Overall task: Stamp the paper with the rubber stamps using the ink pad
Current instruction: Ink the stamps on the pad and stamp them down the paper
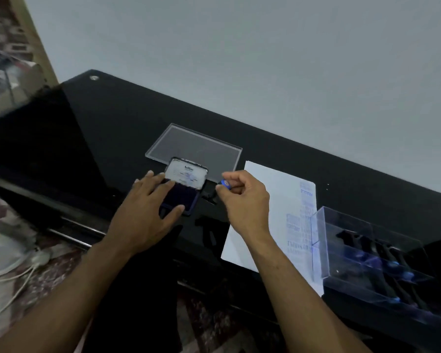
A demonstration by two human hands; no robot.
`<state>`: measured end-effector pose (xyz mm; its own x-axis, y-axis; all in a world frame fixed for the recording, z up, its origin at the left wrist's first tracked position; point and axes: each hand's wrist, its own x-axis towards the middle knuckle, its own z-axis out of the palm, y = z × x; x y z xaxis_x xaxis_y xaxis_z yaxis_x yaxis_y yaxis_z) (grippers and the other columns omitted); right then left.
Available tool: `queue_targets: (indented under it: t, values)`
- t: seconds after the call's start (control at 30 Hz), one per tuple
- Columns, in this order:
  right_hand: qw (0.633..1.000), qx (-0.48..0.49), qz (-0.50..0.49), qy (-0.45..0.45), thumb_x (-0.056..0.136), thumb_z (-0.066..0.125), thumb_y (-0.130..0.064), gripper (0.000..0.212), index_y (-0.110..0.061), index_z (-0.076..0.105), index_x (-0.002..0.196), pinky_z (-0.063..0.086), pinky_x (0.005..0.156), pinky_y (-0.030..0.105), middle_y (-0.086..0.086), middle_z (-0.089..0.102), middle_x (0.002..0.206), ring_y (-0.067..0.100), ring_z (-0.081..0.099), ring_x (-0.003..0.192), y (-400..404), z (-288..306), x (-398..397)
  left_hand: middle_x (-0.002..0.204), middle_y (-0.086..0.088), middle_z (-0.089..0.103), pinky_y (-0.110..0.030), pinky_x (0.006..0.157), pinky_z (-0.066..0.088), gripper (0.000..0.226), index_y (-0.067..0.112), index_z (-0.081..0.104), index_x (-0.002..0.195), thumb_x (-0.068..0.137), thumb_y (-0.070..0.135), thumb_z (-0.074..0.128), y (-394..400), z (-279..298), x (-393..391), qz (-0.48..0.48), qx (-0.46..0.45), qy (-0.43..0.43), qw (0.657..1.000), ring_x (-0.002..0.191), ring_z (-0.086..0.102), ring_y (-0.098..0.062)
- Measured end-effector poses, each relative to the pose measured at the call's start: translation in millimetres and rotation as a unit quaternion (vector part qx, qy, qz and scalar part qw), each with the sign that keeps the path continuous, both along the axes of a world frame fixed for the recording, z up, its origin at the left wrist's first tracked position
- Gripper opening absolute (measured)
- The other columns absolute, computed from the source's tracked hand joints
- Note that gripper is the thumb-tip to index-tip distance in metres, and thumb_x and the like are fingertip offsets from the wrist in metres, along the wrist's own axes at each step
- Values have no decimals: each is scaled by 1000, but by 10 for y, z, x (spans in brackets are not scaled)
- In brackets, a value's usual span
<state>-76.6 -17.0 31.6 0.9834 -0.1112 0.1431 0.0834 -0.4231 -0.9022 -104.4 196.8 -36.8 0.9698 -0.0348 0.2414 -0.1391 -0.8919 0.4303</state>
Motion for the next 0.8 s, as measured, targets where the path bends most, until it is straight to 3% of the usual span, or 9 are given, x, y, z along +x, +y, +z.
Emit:
queue_targets:
  t: [0.23, 0.43, 0.63, 0.8]
  values:
    - [996, -68, 56, -3, 85, 76, -18, 19, -25, 71, 101, 49, 67, 5, -8, 67, 98, -2, 62, 79, 401, 2, 10, 156, -8, 41, -48, 124, 21, 75, 17, 47, 148, 90, 66, 49, 375, -140, -30, 36, 8, 7, 999, 151, 24, -25]
    - [978, -164, 106, -68, 87, 74, -18, 23, -17, 73, 110, 58, 84, 27, -2, 66, 110, 9, 65, 90, 627, 4, 4, 156, -9, 41, -48, 124, 18, 83, 16, 49, 147, 86, 71, 36, 498, -219, -2, 37, 22, 16, 999, 151, 25, -27]
    - [970, -205, 120, -56, 89, 72, -19, 27, -16, 72, 116, 54, 93, 28, 0, 66, 116, 11, 64, 99, 747, -19, 74, 161, -5, 33, -46, 125, 7, 84, 21, 44, 150, 86, 73, 27, 489, -255, 65, 28, 44, 28, 998, 154, 15, -23]
    - [964, -228, 130, -35, 90, 71, -20, 28, -16, 71, 118, 53, 96, 27, 1, 65, 120, 12, 64, 103, 776, -76, 132, 159, -6, 37, -48, 125, 9, 83, 20, 46, 148, 88, 73, 26, 475, -322, 90, 30, 53, 25, 998, 153, 19, -23]
